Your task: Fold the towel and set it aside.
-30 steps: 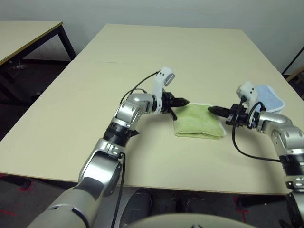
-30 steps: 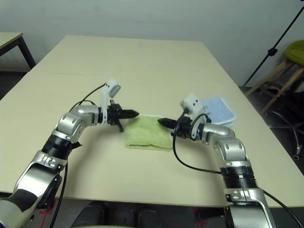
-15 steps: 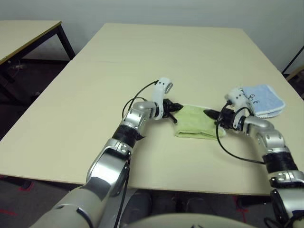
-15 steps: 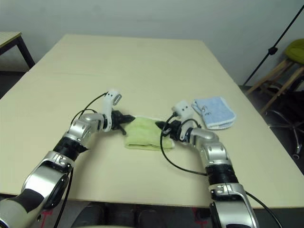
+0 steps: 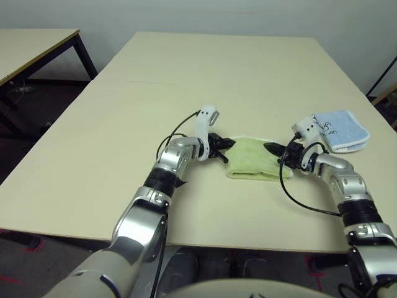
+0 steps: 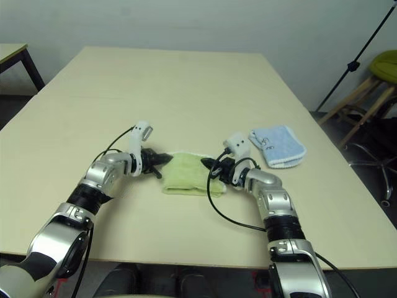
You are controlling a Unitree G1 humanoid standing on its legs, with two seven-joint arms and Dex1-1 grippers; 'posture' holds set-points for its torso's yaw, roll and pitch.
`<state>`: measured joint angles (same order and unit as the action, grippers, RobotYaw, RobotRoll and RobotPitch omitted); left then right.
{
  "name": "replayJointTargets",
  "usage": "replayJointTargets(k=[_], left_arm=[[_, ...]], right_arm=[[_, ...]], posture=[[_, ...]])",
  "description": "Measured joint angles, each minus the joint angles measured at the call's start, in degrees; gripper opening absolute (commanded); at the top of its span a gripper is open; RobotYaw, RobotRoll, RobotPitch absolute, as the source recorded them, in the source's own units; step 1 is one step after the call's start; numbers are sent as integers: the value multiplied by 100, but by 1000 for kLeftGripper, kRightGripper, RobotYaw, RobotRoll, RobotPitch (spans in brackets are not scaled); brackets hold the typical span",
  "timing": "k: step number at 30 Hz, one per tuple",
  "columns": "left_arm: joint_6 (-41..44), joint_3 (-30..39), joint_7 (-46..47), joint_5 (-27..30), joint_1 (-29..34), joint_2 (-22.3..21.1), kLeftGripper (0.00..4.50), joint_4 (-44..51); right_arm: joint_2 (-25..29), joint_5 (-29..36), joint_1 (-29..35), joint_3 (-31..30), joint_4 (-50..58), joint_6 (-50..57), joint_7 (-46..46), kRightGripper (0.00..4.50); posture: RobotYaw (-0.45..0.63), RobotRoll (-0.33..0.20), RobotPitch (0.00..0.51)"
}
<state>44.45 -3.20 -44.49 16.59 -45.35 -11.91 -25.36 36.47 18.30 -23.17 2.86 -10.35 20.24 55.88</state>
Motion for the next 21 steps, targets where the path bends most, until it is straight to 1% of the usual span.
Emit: replayJointTargets(k=[1, 4, 6, 7, 9, 11, 13, 18, 21], left_arm=[[215, 58, -11, 84, -35, -94, 2317, 64], [1174, 96, -198, 381, -92, -433, 3318, 43], [1650, 77, -331, 454, -115, -643, 4032, -119], [1832, 65, -380, 483, -138, -709, 4445, -259], [2030, 60, -430, 527, -230, -718, 4445, -611], [2157, 60, -426, 528, -422, -619, 4445, -1073], [2239, 66, -427, 532, -583, -503, 4445, -1432], [2319, 210, -439, 573, -984, -16, 4445, -2318], [2449, 189, -538, 589, -1060, 226, 4445, -2518]], right_arm=[[145, 36, 9, 62, 134, 55, 77, 2147], [831, 185, 197, 95, 556, 257, 534, 3213], [1238, 243, 313, 132, 738, 345, 812, 3966], [1417, 275, 364, 162, 817, 366, 950, 4444], [1679, 348, 468, 242, 994, 367, 1194, 4444], [1909, 365, 596, 271, 1157, 354, 1364, 4444], [2019, 365, 691, 286, 1281, 328, 1443, 4444], [2061, 366, 924, 307, 1610, 339, 1418, 4444], [2069, 367, 1062, 314, 1814, 392, 1379, 4444]], posture=[[33, 0, 55], [28, 0, 54], [27, 0, 53], [22, 0, 53], [20, 0, 53], [-3, 0, 52], [-10, 0, 51], [-46, 0, 49], [-65, 0, 45]])
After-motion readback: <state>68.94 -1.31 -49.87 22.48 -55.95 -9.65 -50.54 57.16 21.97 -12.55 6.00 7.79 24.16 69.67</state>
